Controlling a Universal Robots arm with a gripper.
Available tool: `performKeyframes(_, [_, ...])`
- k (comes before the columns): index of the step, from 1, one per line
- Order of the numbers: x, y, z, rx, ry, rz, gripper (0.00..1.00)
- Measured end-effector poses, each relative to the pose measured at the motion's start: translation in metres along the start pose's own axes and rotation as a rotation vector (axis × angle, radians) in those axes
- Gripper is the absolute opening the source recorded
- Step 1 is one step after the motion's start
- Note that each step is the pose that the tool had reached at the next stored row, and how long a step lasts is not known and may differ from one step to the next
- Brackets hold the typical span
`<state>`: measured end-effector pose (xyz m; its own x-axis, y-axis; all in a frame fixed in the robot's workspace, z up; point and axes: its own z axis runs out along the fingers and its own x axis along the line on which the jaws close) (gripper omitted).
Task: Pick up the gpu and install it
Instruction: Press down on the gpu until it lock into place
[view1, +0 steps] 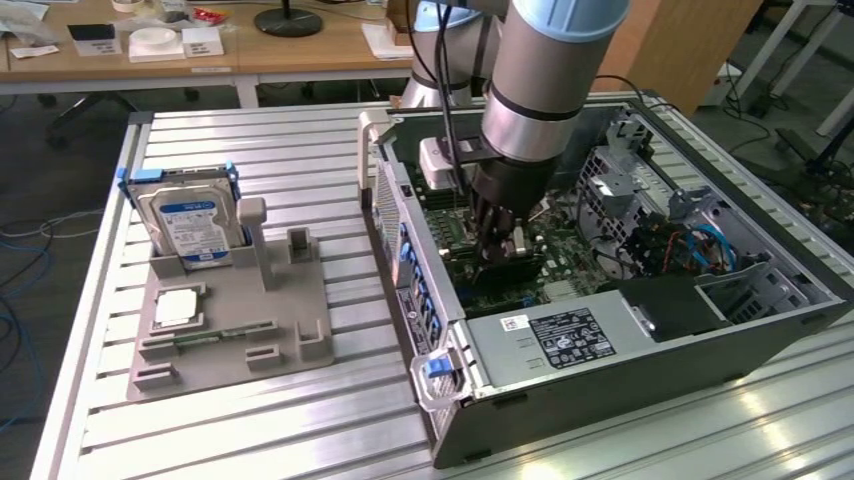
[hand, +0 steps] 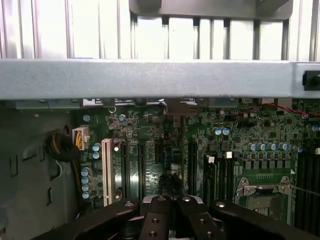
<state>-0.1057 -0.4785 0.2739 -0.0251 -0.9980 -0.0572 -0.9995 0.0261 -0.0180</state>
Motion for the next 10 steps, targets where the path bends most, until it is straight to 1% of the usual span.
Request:
performKeyframes(2, [0.0007,0.0000,-0.0001,-0.0153,0.0004,0.001,0.11])
performKeyframes(4, [0.0010,0.0000,-0.0002,-0.0325,0.0011,0.002,0.11])
performKeyframes(5, [0.0012,0.0000,-0.0002,-0.0383,0.0014,0.002,0.11])
performKeyframes(6, [0.0013,0.0000,-0.0002,-0.0427,0.0017,0.002,0.11])
performKeyframes(9, [0.0016,0.0012,0.0000,-0.0489,0.0016,0.003,0.11])
performKeyframes(10, [0.0017,0.0019,-0.0001,-0.0518,0.0017,0.003,0.11])
